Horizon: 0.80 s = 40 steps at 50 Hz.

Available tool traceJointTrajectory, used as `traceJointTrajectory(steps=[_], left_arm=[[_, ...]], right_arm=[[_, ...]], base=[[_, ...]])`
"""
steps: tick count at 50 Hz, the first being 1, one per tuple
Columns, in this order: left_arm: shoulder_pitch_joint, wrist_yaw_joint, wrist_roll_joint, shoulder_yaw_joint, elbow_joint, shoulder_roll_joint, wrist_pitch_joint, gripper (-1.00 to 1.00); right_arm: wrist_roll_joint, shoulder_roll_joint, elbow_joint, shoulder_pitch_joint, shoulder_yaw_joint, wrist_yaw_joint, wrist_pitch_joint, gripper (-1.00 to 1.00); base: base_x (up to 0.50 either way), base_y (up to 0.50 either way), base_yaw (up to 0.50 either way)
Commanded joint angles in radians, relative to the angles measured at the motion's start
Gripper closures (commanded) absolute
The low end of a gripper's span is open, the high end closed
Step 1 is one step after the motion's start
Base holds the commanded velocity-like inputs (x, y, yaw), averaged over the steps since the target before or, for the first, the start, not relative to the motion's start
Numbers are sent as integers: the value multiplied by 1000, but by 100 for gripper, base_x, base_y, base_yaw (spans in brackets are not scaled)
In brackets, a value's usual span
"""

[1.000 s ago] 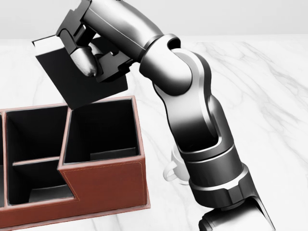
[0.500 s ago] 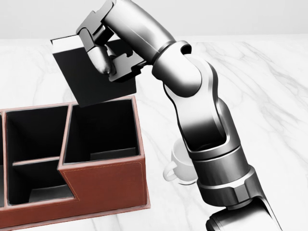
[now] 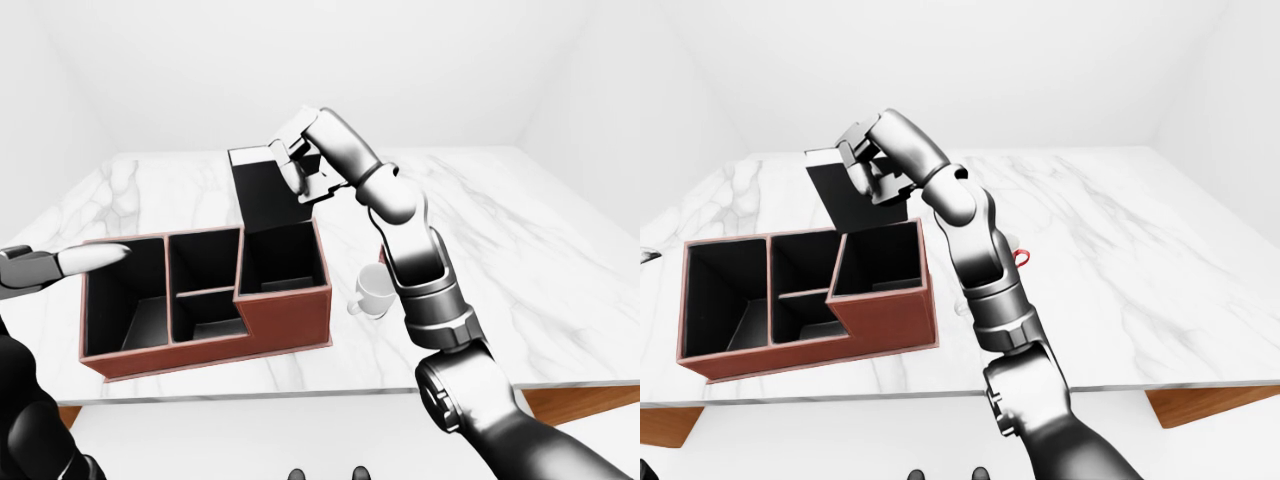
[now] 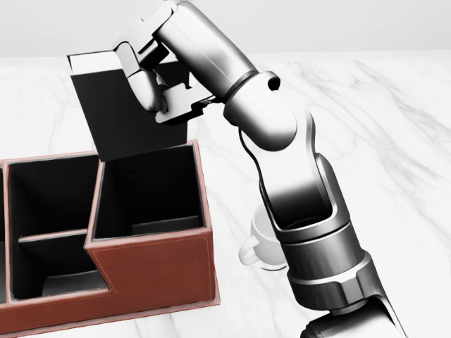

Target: Pick up the book and place it in the right compartment of the caddy.

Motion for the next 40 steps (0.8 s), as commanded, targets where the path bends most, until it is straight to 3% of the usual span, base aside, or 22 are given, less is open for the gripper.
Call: traceJointTrajectory(steps=[1,40], left_arm=[[-3,5,-9,4,-2,6,0,-100],[0,6,-11,6,-5,8,0,-100]], right_arm=[[-45,2,-24,15,-6,-30,0,100],[-50,18,-46,100,7,-41,0,100]], base=[[0,0,0],[0,0,0]])
